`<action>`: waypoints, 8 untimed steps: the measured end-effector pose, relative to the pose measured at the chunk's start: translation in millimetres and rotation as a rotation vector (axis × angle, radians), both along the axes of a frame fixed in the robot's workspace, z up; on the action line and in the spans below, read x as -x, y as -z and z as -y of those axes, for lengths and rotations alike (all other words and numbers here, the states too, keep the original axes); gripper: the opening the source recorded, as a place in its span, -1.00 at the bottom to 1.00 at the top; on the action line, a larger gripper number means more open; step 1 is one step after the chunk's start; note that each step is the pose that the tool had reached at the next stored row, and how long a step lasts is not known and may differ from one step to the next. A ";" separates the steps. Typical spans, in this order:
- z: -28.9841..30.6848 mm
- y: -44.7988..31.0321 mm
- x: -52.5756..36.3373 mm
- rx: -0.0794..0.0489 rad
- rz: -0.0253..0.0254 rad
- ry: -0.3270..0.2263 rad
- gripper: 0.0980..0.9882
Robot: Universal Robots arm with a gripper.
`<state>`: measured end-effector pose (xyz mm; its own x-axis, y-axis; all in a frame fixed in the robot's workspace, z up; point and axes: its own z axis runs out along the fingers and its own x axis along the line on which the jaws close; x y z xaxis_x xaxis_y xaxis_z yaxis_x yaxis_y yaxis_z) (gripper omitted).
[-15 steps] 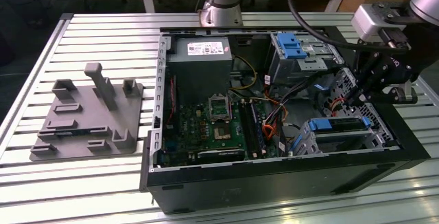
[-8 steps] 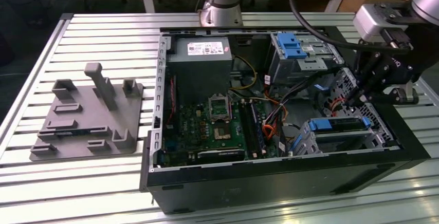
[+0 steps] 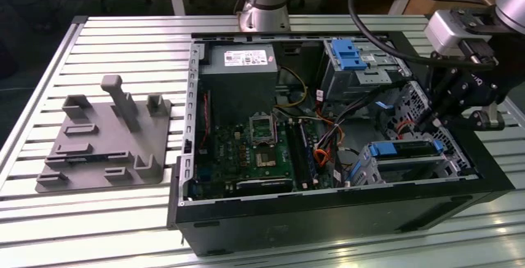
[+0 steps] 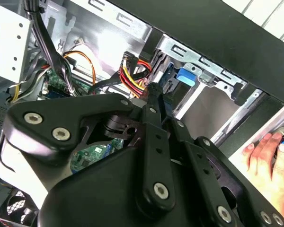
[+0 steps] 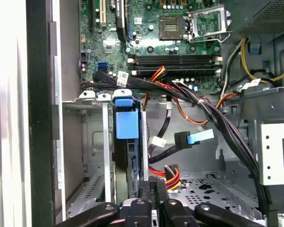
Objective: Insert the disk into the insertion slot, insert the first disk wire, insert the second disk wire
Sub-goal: 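Insert the first disk wire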
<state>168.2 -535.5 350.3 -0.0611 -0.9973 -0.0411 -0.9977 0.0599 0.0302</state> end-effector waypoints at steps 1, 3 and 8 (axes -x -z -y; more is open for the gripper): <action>0.0 0.1 0.0 0.005 -0.0002 0.000 -0.85; 0.0 0.3 0.0 0.013 -0.0001 0.000 -0.85; -0.2 0.2 0.0 0.013 -0.0002 0.000 -0.85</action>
<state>168.3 -535.3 350.0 -0.0611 -0.9977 -0.0278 -0.9977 0.0602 0.0297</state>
